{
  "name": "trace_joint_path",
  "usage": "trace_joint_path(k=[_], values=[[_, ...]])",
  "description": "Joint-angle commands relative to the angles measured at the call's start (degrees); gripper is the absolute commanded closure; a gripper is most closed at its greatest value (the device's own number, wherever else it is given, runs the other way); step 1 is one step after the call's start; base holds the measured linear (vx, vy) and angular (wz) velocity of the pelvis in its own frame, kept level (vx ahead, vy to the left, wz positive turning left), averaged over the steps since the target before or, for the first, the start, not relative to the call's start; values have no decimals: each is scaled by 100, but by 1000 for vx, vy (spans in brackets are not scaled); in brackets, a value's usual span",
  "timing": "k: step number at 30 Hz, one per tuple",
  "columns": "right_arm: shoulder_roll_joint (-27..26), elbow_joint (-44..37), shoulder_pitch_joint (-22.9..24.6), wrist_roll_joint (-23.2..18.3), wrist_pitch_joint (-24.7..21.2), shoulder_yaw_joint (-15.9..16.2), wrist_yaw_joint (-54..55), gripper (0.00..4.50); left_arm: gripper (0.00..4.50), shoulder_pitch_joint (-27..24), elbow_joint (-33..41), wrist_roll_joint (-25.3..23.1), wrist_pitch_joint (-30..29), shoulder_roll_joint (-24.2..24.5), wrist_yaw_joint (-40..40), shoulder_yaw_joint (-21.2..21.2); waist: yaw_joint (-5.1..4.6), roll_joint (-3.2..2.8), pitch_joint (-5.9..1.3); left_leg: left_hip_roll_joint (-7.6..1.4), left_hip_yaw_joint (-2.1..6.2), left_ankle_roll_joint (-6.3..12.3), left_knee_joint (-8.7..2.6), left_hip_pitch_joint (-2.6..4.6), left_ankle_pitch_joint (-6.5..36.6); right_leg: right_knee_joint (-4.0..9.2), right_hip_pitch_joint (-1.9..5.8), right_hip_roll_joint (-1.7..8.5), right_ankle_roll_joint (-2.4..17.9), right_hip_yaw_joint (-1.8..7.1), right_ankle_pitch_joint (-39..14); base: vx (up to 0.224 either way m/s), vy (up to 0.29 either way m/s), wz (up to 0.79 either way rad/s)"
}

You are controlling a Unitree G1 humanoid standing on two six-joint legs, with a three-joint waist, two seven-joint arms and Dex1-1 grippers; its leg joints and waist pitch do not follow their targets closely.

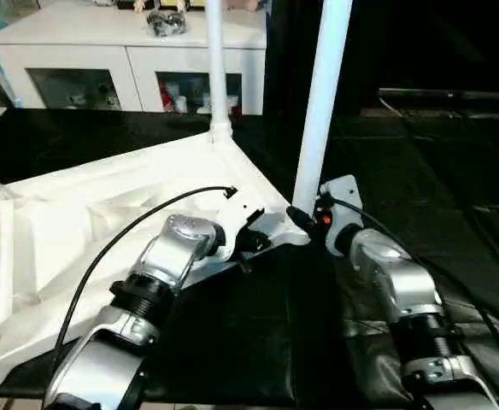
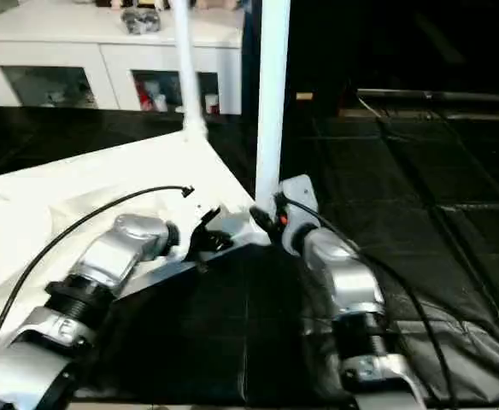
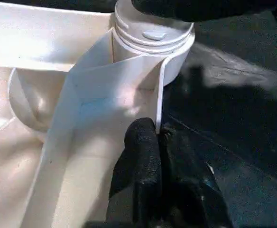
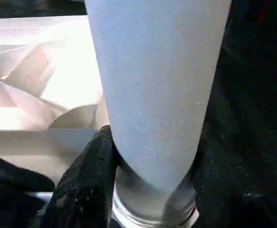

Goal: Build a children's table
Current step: Rotate leg to tighten

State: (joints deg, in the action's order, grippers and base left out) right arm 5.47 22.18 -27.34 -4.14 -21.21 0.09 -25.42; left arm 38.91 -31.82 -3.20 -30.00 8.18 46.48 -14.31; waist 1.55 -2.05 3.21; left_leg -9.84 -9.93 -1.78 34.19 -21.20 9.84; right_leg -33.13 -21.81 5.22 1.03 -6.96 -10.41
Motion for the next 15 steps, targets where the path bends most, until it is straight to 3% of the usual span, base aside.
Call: trace_joint_path(k=[1, 3, 7, 10, 12, 15], values=[[-472, 33, 1, -217, -97, 434, -256, 187, 450, 224, 378, 226, 112, -340, -50, -47, 24, 33, -348, -321, 193, -21, -477, 102, 2268, 526, 188, 473, 813, 334, -2328, 0, 0, 0], [-473, -61, 51, -295, -124, 416, -330, 184, 450, 190, 397, 220, 183, -266, 57, -86, 40, 38, -358, -328, 177, 61, -478, 72, 2018, 496, 209, 471, 874, 347, -2115, 0, 0, 0], [-310, -281, 213, -355, -74, 416, -585, 139, 450, 69, 428, 156, 451, -9, 381, -187, 68, 42, -388, -335, 153, 142, -473, 48, 1691, 443, 234, 466, 964, 371, -1713, 0, 0, 0], [36, -509, 420, -561, -67, 326, -1106, 126, 450, -65, 452, 169, 899, 320, 888, -292, 97, 44, -398, -334, 133, 247, -454, 46, 1494, 430, 250, 469, 1022, 380, -1517, 0, 0, 0], [369, -634, 552, -670, 22, 276, -1581, 100, 450, -139, 443, 187, 1145, 564, 1275, -358, 135, 31, -423, -350, 120, 373, -435, 33, 1137, 361, 269, 456, 1146, 383, -1024, 0, 0, 0], [631, -681, 604, -730, 80, 272, -1943, 82, 450, -179, 470, 222, 1321, 694, 1545, -401, 178, 15, -447, -364, 115, 433, -421, 39, 922, 305, 268, 444, 1301, 376, -698, 0, 0, 0]])
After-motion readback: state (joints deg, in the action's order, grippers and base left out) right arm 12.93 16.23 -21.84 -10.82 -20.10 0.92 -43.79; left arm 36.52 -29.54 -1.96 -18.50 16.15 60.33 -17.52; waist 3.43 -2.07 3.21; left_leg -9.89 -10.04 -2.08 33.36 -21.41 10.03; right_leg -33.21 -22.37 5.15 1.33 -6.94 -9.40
